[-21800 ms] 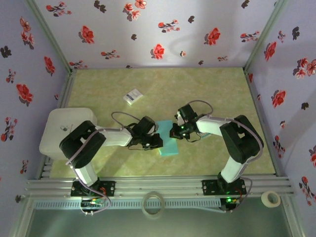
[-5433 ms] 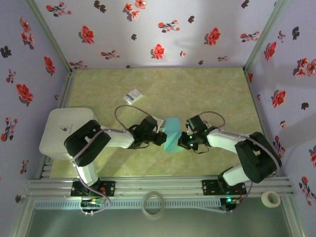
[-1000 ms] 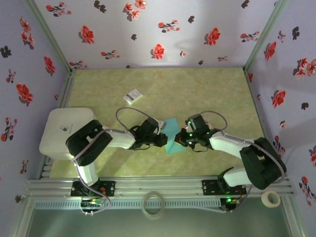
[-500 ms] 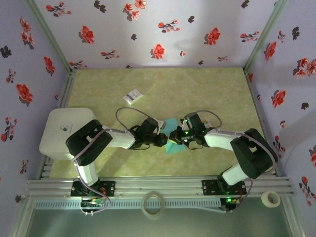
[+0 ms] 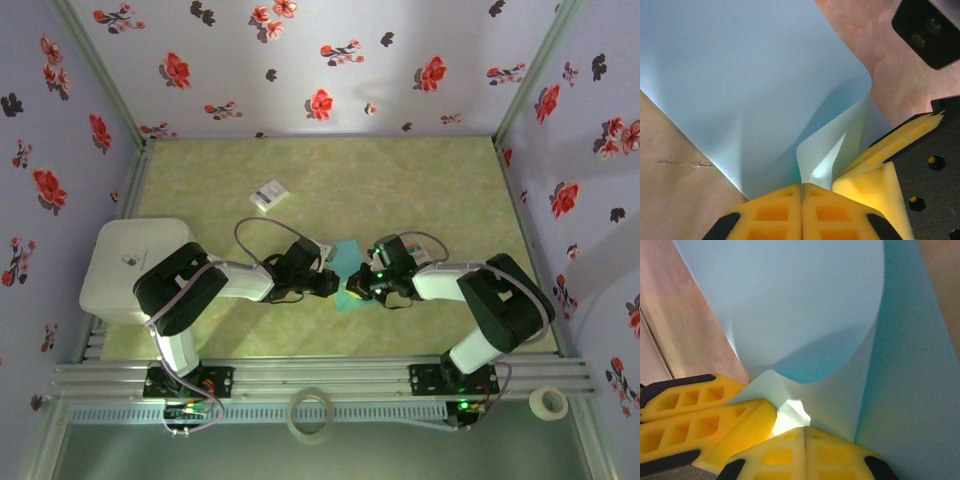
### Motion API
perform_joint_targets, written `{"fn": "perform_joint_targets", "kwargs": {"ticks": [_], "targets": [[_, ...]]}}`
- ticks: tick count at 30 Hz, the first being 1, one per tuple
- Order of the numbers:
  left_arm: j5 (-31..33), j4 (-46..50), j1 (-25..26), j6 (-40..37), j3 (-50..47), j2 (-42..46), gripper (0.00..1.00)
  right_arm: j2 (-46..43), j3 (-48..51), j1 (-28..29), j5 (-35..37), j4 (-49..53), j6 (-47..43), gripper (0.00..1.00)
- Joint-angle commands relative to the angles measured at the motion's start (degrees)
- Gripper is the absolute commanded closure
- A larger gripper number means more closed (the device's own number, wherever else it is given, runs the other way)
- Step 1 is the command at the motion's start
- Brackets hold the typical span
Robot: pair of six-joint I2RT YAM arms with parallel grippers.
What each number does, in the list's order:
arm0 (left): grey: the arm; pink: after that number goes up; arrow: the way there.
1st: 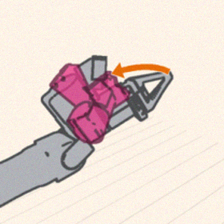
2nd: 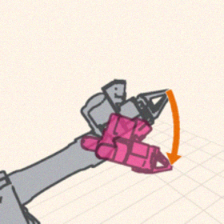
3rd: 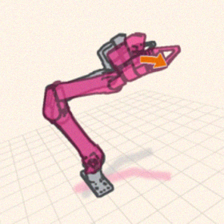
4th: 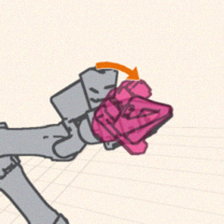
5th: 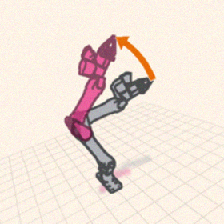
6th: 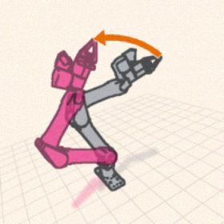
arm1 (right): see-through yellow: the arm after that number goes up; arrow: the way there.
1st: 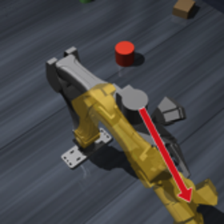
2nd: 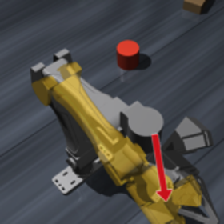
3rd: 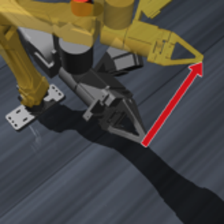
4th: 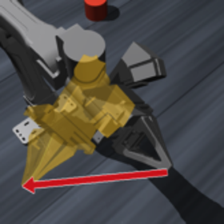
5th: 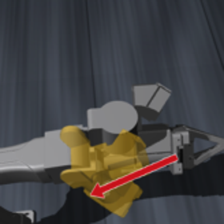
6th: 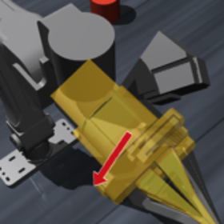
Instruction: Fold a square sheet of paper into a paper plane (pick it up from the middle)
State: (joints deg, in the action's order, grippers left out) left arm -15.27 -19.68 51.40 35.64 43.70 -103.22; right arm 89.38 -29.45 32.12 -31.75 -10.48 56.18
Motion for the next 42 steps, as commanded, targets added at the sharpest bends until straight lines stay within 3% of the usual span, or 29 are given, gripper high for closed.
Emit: {"fn": "perform_joint_targets", "kwargs": {"ticks": [1, 8, 14, 22, 32, 42], "targets": [[-0.1, 1.9, -0.3, 0.1, -0.3, -2.3, 0.93, 0.6, 0.9, -0.6, 1.2, 0.1, 0.4, 0.97], [-0.1, 2.8, -0.5, -0.3, -0.2, -2.0, 0.93, -5.7, -2.5, -2.4, 2.9, 6.2, -2.5, 0.94], [-0.1, 2.9, -0.6, -0.4, 0.0, -2.0, 0.93, -1.5, -4.5, -4.6, 0.5, 5.8, -4.1, 0.95], [-0.2, 3.2, -0.6, -0.6, -0.1, -1.7, 0.93, 2.5, -1.9, -5.3, 4.5, 7.2, -4.3, 0.95], [-0.3, 4.6, -0.7, -1.2, 0.2, -1.6, 0.93, -1.8, -6.2, -6.8, 1.4, 8.7, -5.5, 0.94], [-0.6, 4.8, -0.9, -1.4, 0.3, -1.7, 0.93, 4.6, -4.9, -9.2, 2.1, 6.7, -6.3, 0.96]]}}
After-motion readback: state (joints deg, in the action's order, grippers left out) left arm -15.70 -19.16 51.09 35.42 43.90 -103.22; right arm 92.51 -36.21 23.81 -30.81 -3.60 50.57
